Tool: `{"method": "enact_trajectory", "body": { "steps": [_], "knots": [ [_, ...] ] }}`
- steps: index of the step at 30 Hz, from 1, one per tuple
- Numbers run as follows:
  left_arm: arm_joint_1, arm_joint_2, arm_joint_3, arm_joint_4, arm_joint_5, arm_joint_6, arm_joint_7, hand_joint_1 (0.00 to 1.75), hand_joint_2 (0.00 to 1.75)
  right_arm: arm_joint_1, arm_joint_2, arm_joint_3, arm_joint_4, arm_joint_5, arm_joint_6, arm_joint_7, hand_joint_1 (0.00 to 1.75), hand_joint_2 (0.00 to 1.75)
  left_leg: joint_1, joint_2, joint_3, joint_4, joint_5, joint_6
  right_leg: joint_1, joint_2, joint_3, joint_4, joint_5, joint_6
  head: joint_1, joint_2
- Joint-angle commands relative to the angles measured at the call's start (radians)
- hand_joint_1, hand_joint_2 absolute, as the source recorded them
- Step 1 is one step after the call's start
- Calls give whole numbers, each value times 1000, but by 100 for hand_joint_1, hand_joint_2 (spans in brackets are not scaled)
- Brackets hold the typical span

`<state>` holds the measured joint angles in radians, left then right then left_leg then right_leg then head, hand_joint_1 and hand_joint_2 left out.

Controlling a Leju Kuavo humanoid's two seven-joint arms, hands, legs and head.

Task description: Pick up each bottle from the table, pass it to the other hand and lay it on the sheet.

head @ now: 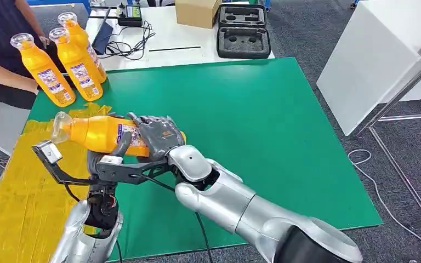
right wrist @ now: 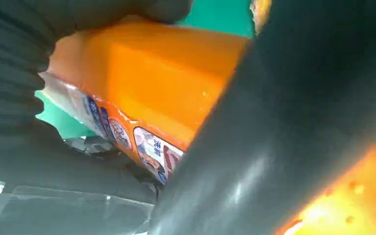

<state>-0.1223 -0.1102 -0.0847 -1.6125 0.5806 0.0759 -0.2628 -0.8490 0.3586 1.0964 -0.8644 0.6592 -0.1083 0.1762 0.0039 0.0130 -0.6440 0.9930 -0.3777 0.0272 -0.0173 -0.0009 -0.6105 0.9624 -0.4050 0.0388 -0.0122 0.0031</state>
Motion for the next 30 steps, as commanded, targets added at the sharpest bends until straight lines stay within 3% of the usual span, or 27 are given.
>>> {"method": "enact_trajectory", "body": {
  "steps": [1,3,11,21,30],
  "knots": [
    [-39,-9,-3,-16,0,3,5,175,175,18,-10,26,91,-1,10,-15,0,0,1,-3,3,0,-1,-1,1,-2,4,-1,-1,-1,0,0],
    [-29,-2,10,-26,0,6,2,175,175,18,-10,-45,115,33,0,-36,0,0,1,-4,4,0,-1,-1,1,-3,5,-1,-2,-1,0,0],
    [-31,-3,12,-26,0,6,1,175,175,27,-10,-69,107,47,-4,-33,0,0,1,-3,4,0,-2,-1,1,-3,5,0,-2,-2,0,0],
    [-121,10,51,104,-3,-53,15,175,175,47,-130,-432,-41,164,3,-80,0,0,1,-10,4,1,-1,-1,1,-9,7,0,-3,-2,0,0],
    [-158,12,35,152,-11,-70,18,175,175,98,-156,-470,-109,195,-12,-78,0,0,0,-6,4,0,-2,-1,0,-4,6,0,-2,-1,0,0]
  ]
}}
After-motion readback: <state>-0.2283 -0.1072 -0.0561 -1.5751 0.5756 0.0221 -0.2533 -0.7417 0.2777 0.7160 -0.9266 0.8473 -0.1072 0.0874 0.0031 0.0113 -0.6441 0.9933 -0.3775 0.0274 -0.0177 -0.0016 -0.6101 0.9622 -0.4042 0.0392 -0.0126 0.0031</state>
